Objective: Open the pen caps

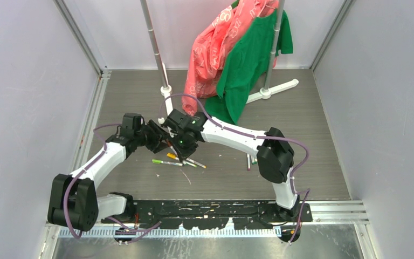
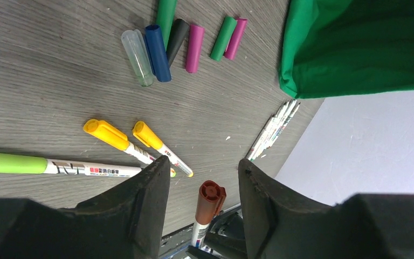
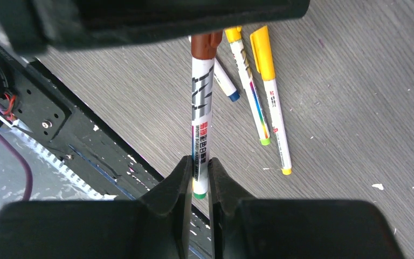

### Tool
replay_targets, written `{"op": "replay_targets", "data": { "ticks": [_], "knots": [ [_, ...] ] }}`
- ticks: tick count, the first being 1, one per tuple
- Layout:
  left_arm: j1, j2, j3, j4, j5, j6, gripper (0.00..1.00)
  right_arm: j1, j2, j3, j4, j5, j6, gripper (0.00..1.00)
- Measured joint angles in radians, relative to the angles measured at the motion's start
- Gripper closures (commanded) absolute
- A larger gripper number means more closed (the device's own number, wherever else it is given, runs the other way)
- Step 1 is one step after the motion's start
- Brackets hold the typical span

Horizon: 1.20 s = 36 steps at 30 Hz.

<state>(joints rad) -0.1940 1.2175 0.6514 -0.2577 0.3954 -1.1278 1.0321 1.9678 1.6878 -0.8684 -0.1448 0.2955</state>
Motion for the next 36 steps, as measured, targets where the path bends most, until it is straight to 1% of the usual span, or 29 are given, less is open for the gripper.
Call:
{"op": "replay_targets", "data": {
  "ticks": [4, 11, 13, 19, 20, 22, 26, 30, 36],
  "knots": [
    [0.000, 0.000, 0.000, 0.002, 0.003, 0.000, 0.56, 0.000, 0.014, 0.035, -0.005, -0.005, 0.000, 0.99],
    [-0.001, 0.000, 0.000, 0.004, 0.009, 0.002, 0.88, 0.000, 0.037, 0.054, -0.023, -0.011, 0.000, 0.99],
    [-0.001, 0.000, 0.000, 0.001, 0.007, 0.014, 1.00, 0.000, 0.037, 0.055, -0.027, -0.010, 0.000, 0.99],
    [-0.002, 0.000, 0.000, -0.001, 0.007, 0.031, 1.00, -0.002, 0.037, 0.055, -0.029, -0.010, -0.001, 0.98],
    [-0.002, 0.000, -0.001, 0.000, 0.007, 0.032, 1.00, -0.002, 0.037, 0.055, -0.029, -0.010, 0.000, 0.96],
    [-0.002, 0.000, -0.001, 0.001, 0.009, 0.032, 1.00, -0.002, 0.037, 0.055, -0.028, -0.011, 0.000, 0.88],
    [-0.002, -0.001, -0.003, 0.006, 0.014, 0.035, 1.00, -0.002, 0.037, 0.055, -0.028, -0.012, 0.002, 0.80],
    [-0.002, -0.006, -0.003, 0.008, 0.018, 0.036, 1.00, -0.002, 0.037, 0.064, -0.032, -0.014, 0.005, 0.76],
    [-0.002, -0.018, -0.003, 0.014, 0.030, 0.035, 1.00, -0.002, 0.038, 0.074, -0.037, -0.014, 0.007, 0.74]
  ]
}}
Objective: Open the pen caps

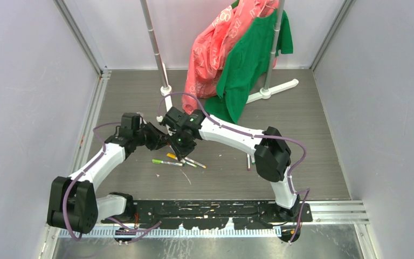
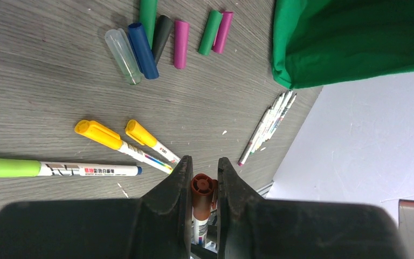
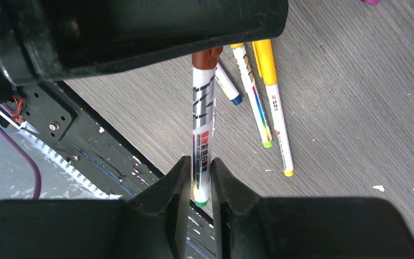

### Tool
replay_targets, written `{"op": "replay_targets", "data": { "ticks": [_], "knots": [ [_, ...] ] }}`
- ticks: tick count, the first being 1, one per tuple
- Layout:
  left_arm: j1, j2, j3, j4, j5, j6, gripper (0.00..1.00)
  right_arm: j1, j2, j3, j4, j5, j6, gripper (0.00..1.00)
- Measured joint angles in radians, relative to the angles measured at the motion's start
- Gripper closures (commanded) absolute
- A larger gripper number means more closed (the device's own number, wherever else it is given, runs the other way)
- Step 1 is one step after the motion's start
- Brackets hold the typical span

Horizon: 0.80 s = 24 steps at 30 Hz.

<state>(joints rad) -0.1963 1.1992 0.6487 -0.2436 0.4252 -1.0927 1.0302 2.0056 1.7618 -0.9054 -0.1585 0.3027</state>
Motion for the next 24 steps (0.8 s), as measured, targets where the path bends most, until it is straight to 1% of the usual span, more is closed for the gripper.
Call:
{"op": "replay_targets", "data": {
  "ticks": [10, 12, 14, 17, 18, 24],
  "knots": [
    [0.000, -0.013, 0.000, 0.008, 0.034, -0.018, 1.00, 0.000, 0.017, 0.014, 0.018, 0.000, 0.003, 0.73],
    [0.000, -0.019, 0.000, 0.008, 0.038, -0.027, 1.00, -0.002, 0.017, 0.014, 0.023, 0.000, 0.003, 0.76],
    [0.000, -0.024, 0.000, 0.008, 0.041, -0.033, 1.00, -0.005, 0.017, 0.014, 0.031, 0.000, 0.006, 0.83],
    [0.000, -0.027, 0.000, 0.010, 0.035, -0.038, 1.00, -0.011, 0.017, 0.008, 0.045, -0.002, 0.013, 0.97],
    [0.000, -0.027, 0.000, 0.009, 0.031, -0.038, 1.00, -0.011, 0.017, 0.000, 0.055, -0.005, 0.017, 0.99],
    [0.000, -0.027, -0.025, 0.015, 0.014, -0.061, 1.00, -0.011, -0.009, -0.077, 0.129, -0.011, 0.023, 0.99]
  ]
}}
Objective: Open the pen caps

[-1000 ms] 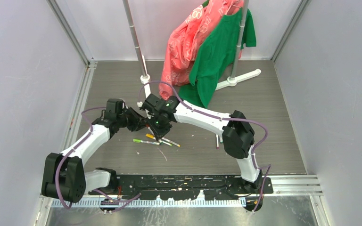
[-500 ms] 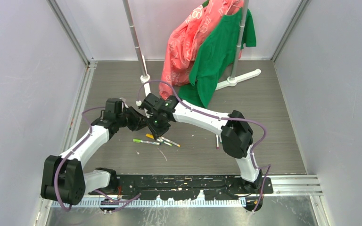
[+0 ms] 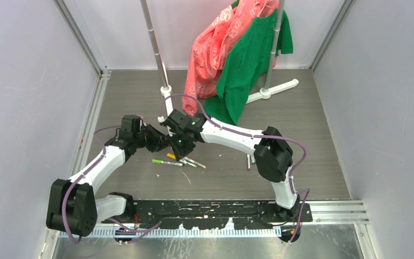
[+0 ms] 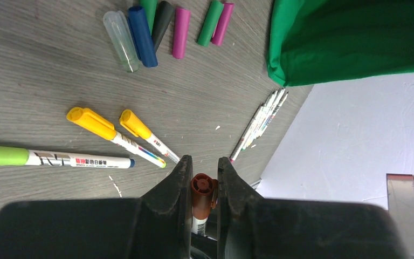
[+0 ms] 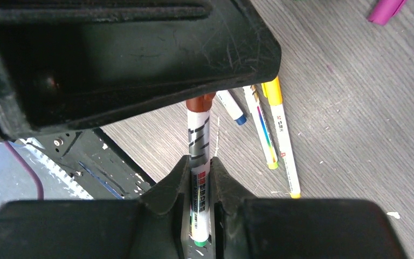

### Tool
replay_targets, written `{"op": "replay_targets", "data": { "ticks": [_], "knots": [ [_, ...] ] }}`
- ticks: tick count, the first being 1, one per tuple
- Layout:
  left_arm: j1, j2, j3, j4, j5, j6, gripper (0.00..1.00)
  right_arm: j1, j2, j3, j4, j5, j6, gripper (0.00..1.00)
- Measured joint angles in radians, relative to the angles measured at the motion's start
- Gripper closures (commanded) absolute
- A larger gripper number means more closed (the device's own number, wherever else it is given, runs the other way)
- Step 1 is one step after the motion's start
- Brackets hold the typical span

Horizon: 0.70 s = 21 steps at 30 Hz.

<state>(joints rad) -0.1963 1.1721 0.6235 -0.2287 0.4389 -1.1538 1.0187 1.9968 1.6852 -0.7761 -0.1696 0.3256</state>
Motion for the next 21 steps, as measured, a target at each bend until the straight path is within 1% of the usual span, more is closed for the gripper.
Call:
{"op": "replay_targets", "data": {
  "ticks": [11, 21],
  "knots": [
    [-0.013, 0.000, -0.010, 0.023, 0.049, -0.035, 1.00, -0.002, -0.116, -0.151, 0.097, -0.007, 0.021, 0.99],
    [-0.018, 0.000, 0.041, -0.031, 0.074, 0.035, 1.00, -0.002, -0.220, -0.286, 0.196, -0.005, 0.044, 0.99]
  ]
}}
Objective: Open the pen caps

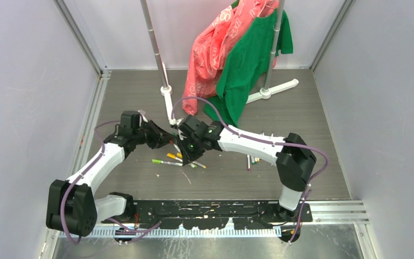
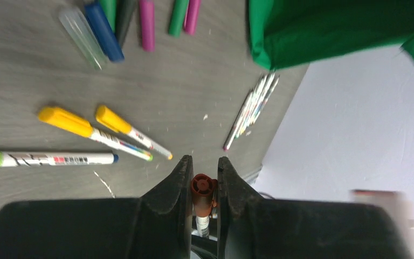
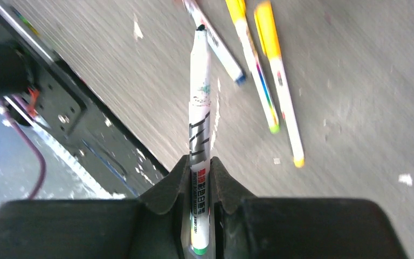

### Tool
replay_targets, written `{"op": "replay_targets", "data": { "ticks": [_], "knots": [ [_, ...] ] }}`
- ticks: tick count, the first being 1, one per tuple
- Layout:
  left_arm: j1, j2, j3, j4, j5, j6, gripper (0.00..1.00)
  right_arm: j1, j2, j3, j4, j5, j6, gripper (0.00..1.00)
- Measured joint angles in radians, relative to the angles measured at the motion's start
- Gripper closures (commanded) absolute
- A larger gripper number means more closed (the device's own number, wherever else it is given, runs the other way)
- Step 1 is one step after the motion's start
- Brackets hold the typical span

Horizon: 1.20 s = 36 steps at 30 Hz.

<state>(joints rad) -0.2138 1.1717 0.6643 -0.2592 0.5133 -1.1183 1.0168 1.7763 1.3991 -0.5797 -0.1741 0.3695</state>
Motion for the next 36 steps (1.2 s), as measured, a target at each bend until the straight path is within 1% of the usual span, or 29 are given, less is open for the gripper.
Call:
{"op": "replay_targets", "data": {
  "ticks": [4, 11, 14, 19, 23, 26, 31, 36],
  "knots": [
    [0.034, 0.000, 0.041, -0.002, -0.059, 0.031, 1.00, 0.002, -0.057, -0.073, -0.088, 0.008, 0.005, 0.99],
    [0.039, 0.010, 0.052, -0.016, -0.090, 0.060, 1.00, 0.000, -0.099, -0.129, -0.134, 0.047, 0.011, 0.99],
    [0.039, 0.036, 0.070, -0.064, -0.111, 0.095, 1.00, 0.000, -0.117, -0.130, -0.154, 0.100, 0.019, 0.99],
    [0.039, 0.082, 0.110, -0.169, -0.171, 0.177, 1.00, -0.010, -0.121, -0.141, -0.189, 0.251, 0.054, 0.99],
    [0.039, 0.129, 0.117, -0.223, -0.214, 0.219, 1.00, -0.056, -0.121, -0.174, -0.219, 0.339, 0.098, 0.98],
    [0.039, 0.171, 0.117, -0.242, -0.235, 0.238, 1.00, -0.107, -0.121, -0.204, -0.235, 0.374, 0.123, 0.97],
    [0.039, 0.232, 0.124, -0.257, -0.257, 0.245, 0.98, -0.190, -0.121, -0.227, -0.260, 0.406, 0.150, 0.95],
    [0.037, 0.291, 0.159, -0.257, -0.273, 0.246, 0.97, -0.235, -0.105, -0.235, -0.267, 0.420, 0.163, 0.92]
  ]
}}
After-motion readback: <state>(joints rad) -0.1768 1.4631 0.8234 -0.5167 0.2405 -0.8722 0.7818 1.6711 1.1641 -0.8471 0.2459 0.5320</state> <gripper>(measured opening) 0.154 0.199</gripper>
